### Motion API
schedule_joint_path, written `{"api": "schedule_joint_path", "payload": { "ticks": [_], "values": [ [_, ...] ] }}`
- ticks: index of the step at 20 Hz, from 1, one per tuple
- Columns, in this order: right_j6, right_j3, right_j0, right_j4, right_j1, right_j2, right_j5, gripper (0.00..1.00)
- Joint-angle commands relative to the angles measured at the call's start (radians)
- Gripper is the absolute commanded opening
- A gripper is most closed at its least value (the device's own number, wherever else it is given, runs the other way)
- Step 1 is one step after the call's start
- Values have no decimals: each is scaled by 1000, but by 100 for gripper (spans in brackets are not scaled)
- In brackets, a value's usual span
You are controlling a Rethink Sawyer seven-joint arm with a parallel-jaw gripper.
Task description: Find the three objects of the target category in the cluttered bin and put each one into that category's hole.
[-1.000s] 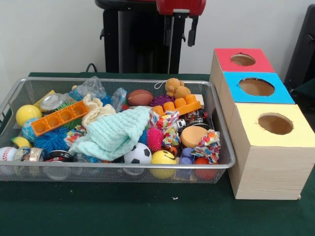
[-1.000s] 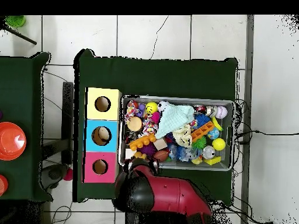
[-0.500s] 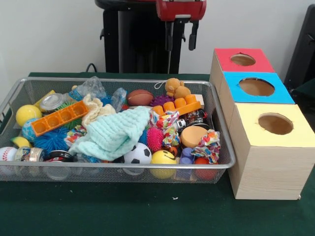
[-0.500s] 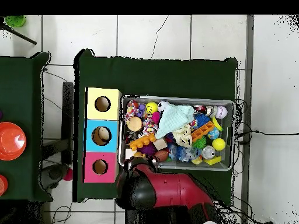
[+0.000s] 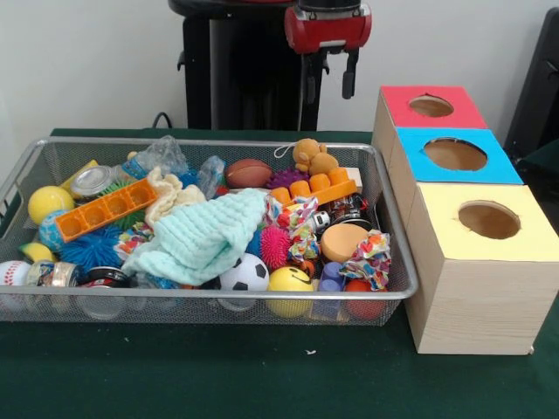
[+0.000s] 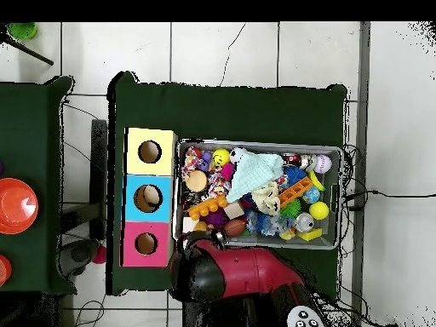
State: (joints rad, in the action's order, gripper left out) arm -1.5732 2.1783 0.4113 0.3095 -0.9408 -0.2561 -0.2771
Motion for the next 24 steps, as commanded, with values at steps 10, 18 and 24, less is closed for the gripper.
{"api": "schedule_joint_path", "payload": {
  "ticks": [10, 18, 24],
  "values": [
    [-82, -97, 7, 128, 170, -6, 185, 100],
    [-97, -105, 16, 139, 190, 18, 246, 100],
    [-70, -117, 17, 161, 175, 19, 219, 100]
  ]
}}
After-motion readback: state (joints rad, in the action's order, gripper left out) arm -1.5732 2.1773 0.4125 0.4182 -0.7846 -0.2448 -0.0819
